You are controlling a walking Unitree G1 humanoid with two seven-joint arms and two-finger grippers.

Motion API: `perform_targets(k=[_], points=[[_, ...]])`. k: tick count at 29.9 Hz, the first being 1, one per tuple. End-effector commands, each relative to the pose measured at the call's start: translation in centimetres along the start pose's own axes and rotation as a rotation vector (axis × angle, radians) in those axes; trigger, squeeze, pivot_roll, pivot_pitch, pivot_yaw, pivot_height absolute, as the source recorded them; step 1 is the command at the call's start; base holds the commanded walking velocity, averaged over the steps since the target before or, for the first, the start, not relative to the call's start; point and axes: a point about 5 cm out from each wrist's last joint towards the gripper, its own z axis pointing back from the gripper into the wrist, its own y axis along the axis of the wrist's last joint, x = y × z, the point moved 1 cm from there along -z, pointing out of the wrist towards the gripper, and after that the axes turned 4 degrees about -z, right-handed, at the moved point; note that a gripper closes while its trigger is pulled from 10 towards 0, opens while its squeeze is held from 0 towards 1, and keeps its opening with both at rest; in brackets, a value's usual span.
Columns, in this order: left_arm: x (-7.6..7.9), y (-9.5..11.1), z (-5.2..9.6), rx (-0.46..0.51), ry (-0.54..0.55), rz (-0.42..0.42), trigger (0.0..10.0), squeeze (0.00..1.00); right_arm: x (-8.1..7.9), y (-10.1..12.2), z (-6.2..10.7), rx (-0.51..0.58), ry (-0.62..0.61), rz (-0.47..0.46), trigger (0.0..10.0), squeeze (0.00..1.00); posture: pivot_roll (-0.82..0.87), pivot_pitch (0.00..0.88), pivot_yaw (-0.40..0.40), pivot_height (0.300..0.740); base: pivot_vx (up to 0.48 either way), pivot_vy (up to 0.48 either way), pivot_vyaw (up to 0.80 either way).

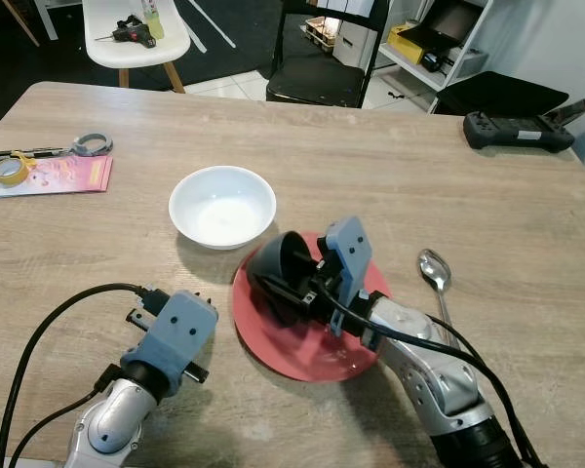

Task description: Setting the table

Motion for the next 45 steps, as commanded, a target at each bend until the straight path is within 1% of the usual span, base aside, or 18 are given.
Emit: perform_targets(k=[1,12,16,17,18,19,21,22,23,24,26,27,31,33,36,39,43,45], points=[[0.3,0.0,0.1,0.004,-0.003,-0.008,10.0,0.00,0.4,-0.1,0.3,0.004,-0.029,0.012,0.0,0.00,0.08,0.155,-0.003,0.740,0.000,0.000,0.00],[0.3,0.2,-0.5,0.018,-0.002,-0.005,10.0,0.00,3.0,0.9,1.1,0.049,-0.262,0.156,0.0,0.00,0.07,0.147,0.001,0.740,0.000,0.000,0.00],[0.4,0.4,-0.6,0.023,-0.002,-0.004,10.0,0.00,5.7,4.3,2.4,0.121,-0.455,0.303,0.0,0.00,0.07,0.147,0.001,0.740,0.000,0.000,0.00],[0.4,0.4,-0.7,0.024,-0.002,-0.004,10.0,0.00,6.3,5.4,2.8,0.133,-0.489,0.353,2.9,0.00,0.07,0.147,0.001,0.740,0.000,0.000,0.00],[0.4,0.4,-0.7,0.024,-0.002,-0.004,10.0,0.00,6.3,5.4,2.8,0.133,-0.489,0.353,2.9,0.00,0.07,0.147,0.001,0.740,0.000,0.000,0.00],[0.4,0.4,-0.7,0.025,-0.001,-0.005,10.0,0.00,6.9,6.6,3.4,0.102,-0.505,0.484,10.0,0.00,0.08,0.142,-0.001,0.740,0.000,0.000,0.00],[0.3,0.4,-0.8,0.027,0.000,-0.006,10.0,0.00,7.8,8.0,4.2,-0.001,-0.512,0.721,10.0,0.00,0.07,0.141,-0.001,0.740,0.000,0.000,0.00],[0.3,0.4,-0.8,0.027,0.000,-0.006,10.0,0.00,7.8,8.0,4.2,-0.001,-0.512,0.721,10.0,0.00,0.07,0.141,-0.001,0.740,0.000,0.000,0.00],[0.2,0.4,-0.9,0.031,0.000,-0.009,10.0,0.00,9.0,8.4,5.6,-0.202,-0.485,0.925,10.0,0.00,0.06,0.139,-0.005,0.740,0.000,0.000,0.00],[0.2,0.4,-1.0,0.033,0.000,-0.010,10.0,0.00,9.4,8.6,6.3,-0.266,-0.476,0.998,10.0,0.00,0.06,0.139,-0.005,0.740,0.000,0.000,0.00],[0.1,0.4,-1.0,0.034,-0.001,-0.012,10.0,0.00,9.5,8.7,6.6,-0.295,-0.470,1.033,10.0,0.00,0.06,0.139,-0.005,0.740,0.000,0.000,0.00],[0.1,0.4,-1.1,0.036,0.001,-0.012,10.0,0.00,9.7,8.1,7.5,-0.374,-0.444,1.040,10.0,0.00,0.06,0.140,-0.007,0.740,0.000,0.000,0.00],[0.0,0.5,-1.1,0.039,0.003,-0.013,10.0,0.00,9.7,7.1,8.9,-0.488,-0.390,1.039,10.0,0.00,0.06,0.141,-0.007,0.740,0.000,0.000,0.00],[0.0,0.5,-1.1,0.039,0.003,-0.013,10.0,0.00,9.7,7.1,8.9,-0.488,-0.390,1.039,10.0,0.00,0.06,0.141,-0.007,0.740,0.000,0.000,0.00],[0.1,0.4,-1.1,0.036,-0.004,-0.013,10.0,0.00,7.8,6.1,11.1,-0.609,-0.201,1.017,10.0,0.00,0.06,0.143,-0.002,0.740,0.000,0.000,0.00],[0.3,0.4,-1.1,0.039,-0.013,-0.012,10.0,0.00,7.2,5.9,11.9,-0.656,-0.140,0.987,10.0,0.00,0.04,0.145,0.009,0.740,0.000,0.000,0.00],[0.4,0.5,-1.4,0.046,-0.022,-0.011,10.0,0.00,7.0,5.9,11.2,-0.613,-0.117,0.929,10.0,0.00,0.03,0.144,0.015,0.740,0.000,0.000,0.00],[0.5,0.6,-1.6,0.055,-0.033,-0.012,10.0,0.00,7.4,5.2,9.5,-0.584,-0.107,0.899,10.0,0.00,0.03,0.141,0.022,0.740,0.000,0.000,0.00]])
